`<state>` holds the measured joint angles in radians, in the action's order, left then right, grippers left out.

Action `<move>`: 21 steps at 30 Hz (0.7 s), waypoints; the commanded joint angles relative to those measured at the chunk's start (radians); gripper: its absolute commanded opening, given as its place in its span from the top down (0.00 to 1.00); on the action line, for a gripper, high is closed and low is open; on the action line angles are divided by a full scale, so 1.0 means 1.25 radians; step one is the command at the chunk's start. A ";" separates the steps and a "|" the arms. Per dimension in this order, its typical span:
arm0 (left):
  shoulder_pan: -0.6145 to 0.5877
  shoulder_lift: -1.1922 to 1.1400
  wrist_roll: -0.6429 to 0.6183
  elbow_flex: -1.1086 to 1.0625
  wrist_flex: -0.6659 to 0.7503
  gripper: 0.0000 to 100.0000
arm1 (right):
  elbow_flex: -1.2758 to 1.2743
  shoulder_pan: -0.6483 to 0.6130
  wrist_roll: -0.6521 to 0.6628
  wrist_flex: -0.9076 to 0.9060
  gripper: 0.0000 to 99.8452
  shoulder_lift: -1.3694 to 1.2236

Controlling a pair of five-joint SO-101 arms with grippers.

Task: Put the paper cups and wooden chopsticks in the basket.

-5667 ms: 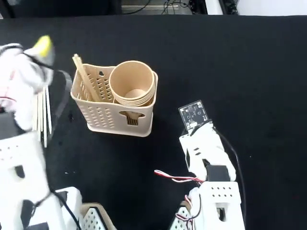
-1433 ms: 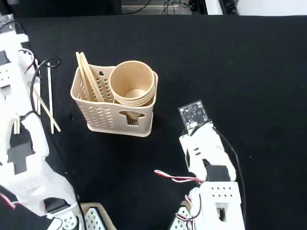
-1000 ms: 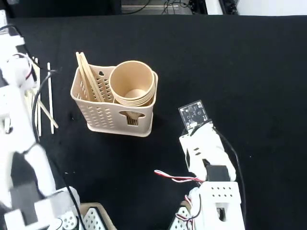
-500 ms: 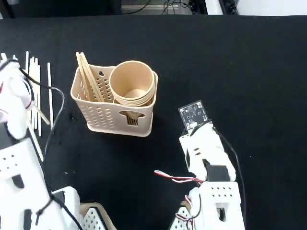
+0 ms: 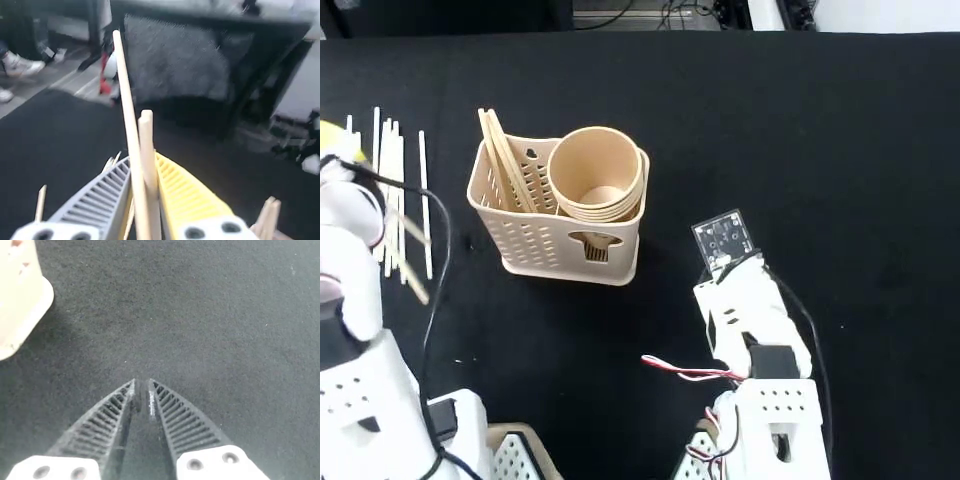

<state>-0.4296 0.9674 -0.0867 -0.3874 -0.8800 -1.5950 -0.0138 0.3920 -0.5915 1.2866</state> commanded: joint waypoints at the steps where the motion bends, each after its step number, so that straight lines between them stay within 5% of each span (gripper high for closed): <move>1: 0.053 0.011 -0.015 0.014 0.085 0.97 | 0.003 -0.005 0.006 0.011 0.96 0.003; 9: 0.125 0.007 -0.021 0.017 0.210 0.97 | 0.003 -0.005 0.006 0.011 0.96 0.003; 21: 0.153 0.012 -0.076 0.094 0.188 0.97 | 0.003 -0.006 0.006 0.011 0.96 0.003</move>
<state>-0.2501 0.9689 -0.1235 -0.3460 -0.6544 -1.5950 -0.0138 0.3920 -0.5915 1.2866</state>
